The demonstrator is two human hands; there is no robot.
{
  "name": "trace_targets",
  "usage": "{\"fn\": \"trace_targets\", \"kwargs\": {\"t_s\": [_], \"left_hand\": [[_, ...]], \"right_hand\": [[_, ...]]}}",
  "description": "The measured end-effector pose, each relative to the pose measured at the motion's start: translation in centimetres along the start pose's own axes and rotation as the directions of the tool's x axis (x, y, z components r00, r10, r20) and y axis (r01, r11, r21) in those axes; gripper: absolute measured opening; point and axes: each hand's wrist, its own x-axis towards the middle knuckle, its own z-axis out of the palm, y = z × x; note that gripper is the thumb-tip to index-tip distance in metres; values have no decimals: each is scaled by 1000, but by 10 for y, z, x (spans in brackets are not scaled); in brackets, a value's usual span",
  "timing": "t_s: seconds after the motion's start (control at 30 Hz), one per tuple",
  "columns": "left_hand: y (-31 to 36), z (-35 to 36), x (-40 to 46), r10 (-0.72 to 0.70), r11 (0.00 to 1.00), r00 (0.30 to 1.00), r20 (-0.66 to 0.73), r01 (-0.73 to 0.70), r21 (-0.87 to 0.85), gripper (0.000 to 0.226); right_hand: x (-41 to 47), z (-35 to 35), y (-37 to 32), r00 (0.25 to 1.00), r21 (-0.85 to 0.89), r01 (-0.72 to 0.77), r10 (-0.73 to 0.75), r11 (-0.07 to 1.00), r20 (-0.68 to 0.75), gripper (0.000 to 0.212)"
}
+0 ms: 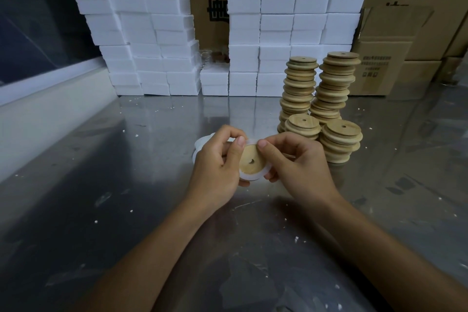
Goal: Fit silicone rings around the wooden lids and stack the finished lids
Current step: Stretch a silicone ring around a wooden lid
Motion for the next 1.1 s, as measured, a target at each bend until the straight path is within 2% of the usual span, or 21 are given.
{"fn": "trace_targets", "kwargs": {"t_s": [0.2, 0.47, 0.57, 0.7, 0.93, 1.03, 1.1], "left_hand": [[3, -2, 1, -62, 998, 997, 40, 63, -30, 11], [1, -2, 2, -85, 995, 996, 14, 86, -49, 12], [0, -1, 2, -62, 998, 998, 2, 62, -28, 11], [-3, 0, 5, 12, 995, 998, -54, -6, 103, 10], [-3, 1, 5, 54, 996, 998, -39, -51, 74, 11], [-5, -2, 5, 58, 996, 998, -16, -57, 61, 15], [-6, -3, 4, 88, 988, 996, -6, -87, 130, 16]], "right_hand": [[-2, 0, -2, 1000, -21, -14, 14, 1000, 7, 15], [-1, -3, -3, 997, -9, -72, 72, 997, 20, 14], [0, -4, -2, 996, 5, -83, 83, 997, 18, 14], [0, -2, -1, 993, 60, -114, 112, 992, 37, 16], [1, -1, 0, 996, 103, -88, 87, 991, 11, 13], [2, -3, 3, 999, 78, -47, 47, 996, 6, 10], [3, -5, 6, 1000, 1, 2, -2, 1000, 15, 7]]}}
